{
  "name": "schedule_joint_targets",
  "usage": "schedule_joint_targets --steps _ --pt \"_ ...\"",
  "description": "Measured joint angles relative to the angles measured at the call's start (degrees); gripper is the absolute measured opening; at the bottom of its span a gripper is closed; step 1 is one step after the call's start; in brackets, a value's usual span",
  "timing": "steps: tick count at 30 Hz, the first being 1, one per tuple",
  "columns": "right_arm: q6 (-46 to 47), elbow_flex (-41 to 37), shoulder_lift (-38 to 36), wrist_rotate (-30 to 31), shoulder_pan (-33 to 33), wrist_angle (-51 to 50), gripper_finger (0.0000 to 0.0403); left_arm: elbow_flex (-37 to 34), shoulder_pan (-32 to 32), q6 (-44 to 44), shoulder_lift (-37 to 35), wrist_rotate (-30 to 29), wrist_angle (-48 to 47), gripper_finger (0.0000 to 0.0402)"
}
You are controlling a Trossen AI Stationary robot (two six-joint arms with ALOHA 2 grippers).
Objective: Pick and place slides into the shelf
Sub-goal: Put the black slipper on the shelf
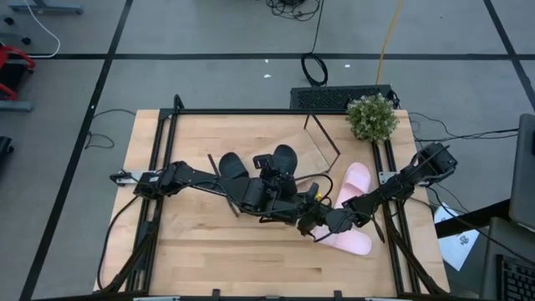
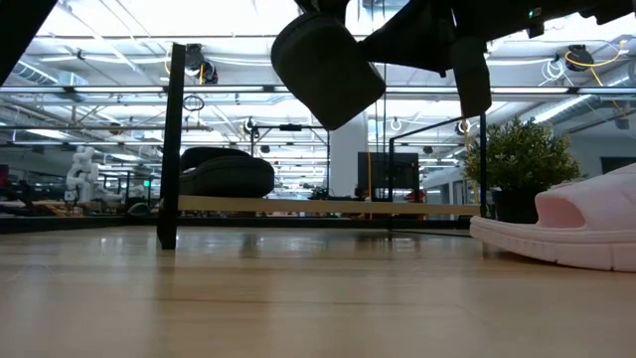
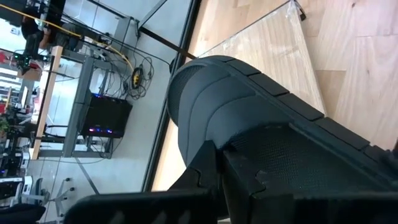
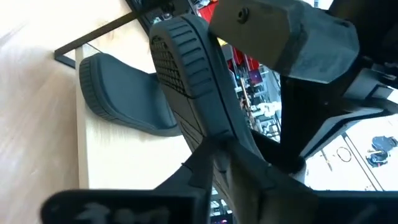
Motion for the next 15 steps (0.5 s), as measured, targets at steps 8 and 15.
schedule_joint_targets --steps 8,15 --pt "-0.1 0.0 0.0 6.7 0.3 -0.2 0.0141 0.0 -0.1 -0.1 0.0 0.6 0.0 0.0000" --pt "-0.1 0.0 -0.1 7.8 0.3 -2.0 0.0206 0.0 -0.2 -0.2 0.0 1.2 0.1 0.0000"
